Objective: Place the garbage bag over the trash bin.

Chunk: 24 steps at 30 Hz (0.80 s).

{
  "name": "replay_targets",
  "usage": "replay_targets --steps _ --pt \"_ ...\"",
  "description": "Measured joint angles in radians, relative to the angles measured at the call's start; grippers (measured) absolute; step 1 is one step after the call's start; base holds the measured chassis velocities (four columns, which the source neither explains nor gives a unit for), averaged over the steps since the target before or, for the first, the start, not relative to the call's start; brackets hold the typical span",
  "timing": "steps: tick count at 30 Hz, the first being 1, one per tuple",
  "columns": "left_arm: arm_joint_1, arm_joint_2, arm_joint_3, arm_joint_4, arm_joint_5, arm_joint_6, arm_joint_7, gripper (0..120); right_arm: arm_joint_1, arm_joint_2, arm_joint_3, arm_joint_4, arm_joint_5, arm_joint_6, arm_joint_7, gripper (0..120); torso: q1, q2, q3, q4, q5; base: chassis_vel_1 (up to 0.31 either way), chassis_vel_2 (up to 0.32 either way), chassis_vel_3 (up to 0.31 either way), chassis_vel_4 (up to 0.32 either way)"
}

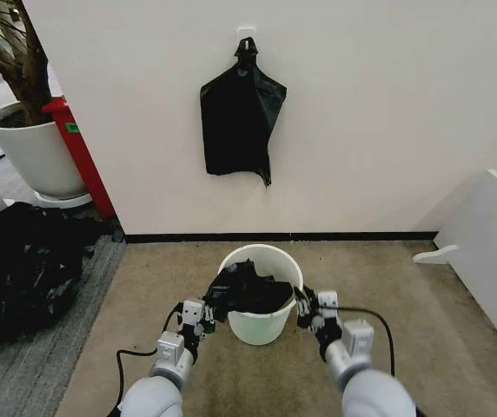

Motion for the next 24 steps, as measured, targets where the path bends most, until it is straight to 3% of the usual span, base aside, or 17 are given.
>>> replay_targets --steps 2,5,9,16,20,24 --pt "-0.002 0.001 0.001 0.000 0.012 -0.001 0.003 0 0.092 0.021 -0.038 -0.043 0.041 -0.090 0.035 45 0.000 0.000 0.000 0.0001 0.0001 0.000 0.000 0.000 0.000" --pt "-0.003 0.005 0.001 0.000 0.021 -0.003 0.006 0 0.183 0.051 -0.089 -0.100 0.100 -0.147 0.084 54 0.000 0.000 0.000 0.0002 0.0000 0.000 0.000 0.000 0.000" --pt "0.002 0.009 0.000 -0.004 0.038 -0.007 0.008 0 0.302 0.094 -0.172 -0.195 0.156 -0.158 0.134 70 0.000 0.000 0.000 0.0002 0.0000 0.000 0.000 0.000 0.000" --pt "0.010 0.007 -0.002 -0.020 0.044 -0.009 0.008 0 0.387 0.099 -0.271 -0.266 0.186 -0.157 0.187 94 0.000 0.000 0.000 0.0002 0.0000 0.000 0.000 0.000 0.000" --pt "0.012 0.004 -0.002 -0.028 0.044 -0.009 0.006 0 0.392 0.087 -0.293 -0.267 0.203 -0.155 0.204 100 0.000 0.000 0.000 0.0001 -0.0001 0.000 0.000 0.000 0.000" --pt "0.015 0.001 -0.002 -0.035 0.044 -0.009 0.004 0 0.385 0.082 -0.305 -0.270 0.213 -0.153 0.221 95 0.000 0.000 0.000 0.0000 0.0000 0.000 0.000 0.000 0.000"
